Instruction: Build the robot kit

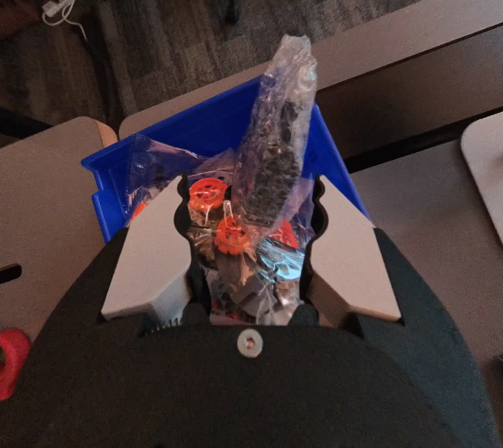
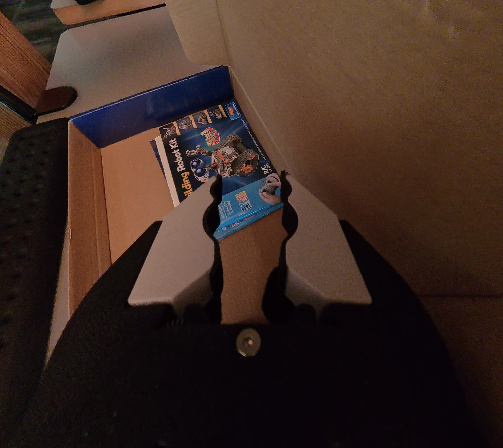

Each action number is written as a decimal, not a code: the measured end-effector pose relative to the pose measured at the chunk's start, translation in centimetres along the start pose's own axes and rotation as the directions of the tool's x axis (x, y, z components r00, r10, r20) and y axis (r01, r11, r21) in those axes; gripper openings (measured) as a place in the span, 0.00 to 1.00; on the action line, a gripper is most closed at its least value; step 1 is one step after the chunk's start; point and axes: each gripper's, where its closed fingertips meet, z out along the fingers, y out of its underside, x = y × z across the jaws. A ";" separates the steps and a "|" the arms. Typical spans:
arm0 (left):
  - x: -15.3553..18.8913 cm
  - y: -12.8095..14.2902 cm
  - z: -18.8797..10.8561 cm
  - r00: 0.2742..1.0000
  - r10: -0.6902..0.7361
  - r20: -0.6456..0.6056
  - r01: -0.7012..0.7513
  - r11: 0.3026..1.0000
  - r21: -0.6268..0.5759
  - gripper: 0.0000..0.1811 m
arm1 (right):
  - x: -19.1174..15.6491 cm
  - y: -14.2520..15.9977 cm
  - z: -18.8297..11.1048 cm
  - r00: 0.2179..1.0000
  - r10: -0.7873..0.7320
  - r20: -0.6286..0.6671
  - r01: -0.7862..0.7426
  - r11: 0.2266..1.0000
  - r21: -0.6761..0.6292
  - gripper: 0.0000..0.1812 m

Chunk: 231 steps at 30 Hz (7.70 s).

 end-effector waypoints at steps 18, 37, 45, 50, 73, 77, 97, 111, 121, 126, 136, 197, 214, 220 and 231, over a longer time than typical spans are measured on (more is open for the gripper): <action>19.6 17.7 -25.6 0.711 0.617 -0.337 -0.643 0.765 0.043 0.30 | -0.8 -2.2 -1.9 0.978 -0.165 -0.131 0.161 0.986 -0.040 0.30; 44.9 21.5 -9.0 0.572 0.729 -0.375 -0.737 0.658 0.154 0.42 | -2.6 5.3 1.6 0.956 -0.293 -0.001 0.269 0.877 -0.398 0.37; 45.0 21.9 -9.2 0.596 0.713 -0.369 -0.696 0.688 0.205 0.10 | -3.8 9.0 3.2 0.948 -0.290 0.134 0.318 0.819 -0.477 0.38; 44.4 20.9 -9.8 0.617 0.717 -0.324 -0.676 0.694 0.246 0.00 | -4.1 8.5 3.9 0.922 -0.358 0.149 0.387 0.816 -0.430 0.34; 40.6 17.1 -12.6 0.679 0.701 -0.217 -0.642 0.711 0.288 0.28 | -3.5 1.7 4.0 0.866 -0.499 -0.045 0.483 0.855 -0.191 0.03; 39.2 17.1 -11.9 0.639 0.769 -0.029 -0.744 0.627 0.232 0.04 | -3.9 0.2 3.3 0.883 -0.465 -0.056 0.455 0.880 -0.135 0.03; 42.8 12.8 -22.2 0.562 0.822 -0.089 -0.646 0.504 0.574 0.03 | -7.3 -3.8 -4.3 0.812 -0.571 -0.119 0.558 0.820 -0.128 0.01; 40.5 17.2 -21.6 0.580 0.783 -0.227 -0.719 0.622 0.309 0.21 | -7.8 -0.6 -25.0 0.734 -0.439 -0.519 0.352 0.899 -0.262 0.01; 41.3 17.4 -24.4 0.675 0.716 -0.176 -0.629 0.684 0.370 0.24 | -7.9 10.0 -30.6 0.534 -0.519 -0.668 0.074 0.815 -0.574 0.01; 47.8 18.5 -24.0 0.585 0.779 -0.226 -0.654 0.618 0.436 0.25 | -11.1 17.3 -23.9 0.677 -0.493 -0.546 -0.022 0.728 -0.685 0.03; 63.7 22.2 -22.9 0.333 0.877 -0.345 -0.698 0.476 0.536 0.24 | -12.5 17.6 -22.7 0.871 -0.128 -0.474 -0.066 0.926 -0.372 0.25; 71.6 13.0 -10.5 0.417 0.874 -0.250 -0.787 0.485 0.382 0.24 | -6.6 30.2 -31.4 0.775 0.215 -0.594 -0.428 0.871 -0.243 0.23; 74.8 17.3 -9.8 0.393 0.843 -0.367 -0.751 0.524 0.401 0.06 | -2.3 28.6 -29.5 0.869 0.089 -0.487 -0.261 0.918 -0.299 0.38; 74.8 17.4 -10.0 0.402 0.817 -0.414 -0.724 0.560 0.403 0.04 | 1.2 29.8 -29.7 0.850 0.193 -0.490 -0.338 0.914 -0.225 0.41; 74.9 17.5 -10.2 0.407 0.784 -0.469 -0.693 0.600 0.401 0.03 | 2.5 29.8 -29.8 0.839 0.197 -0.508 -0.337 0.920 -0.199 0.31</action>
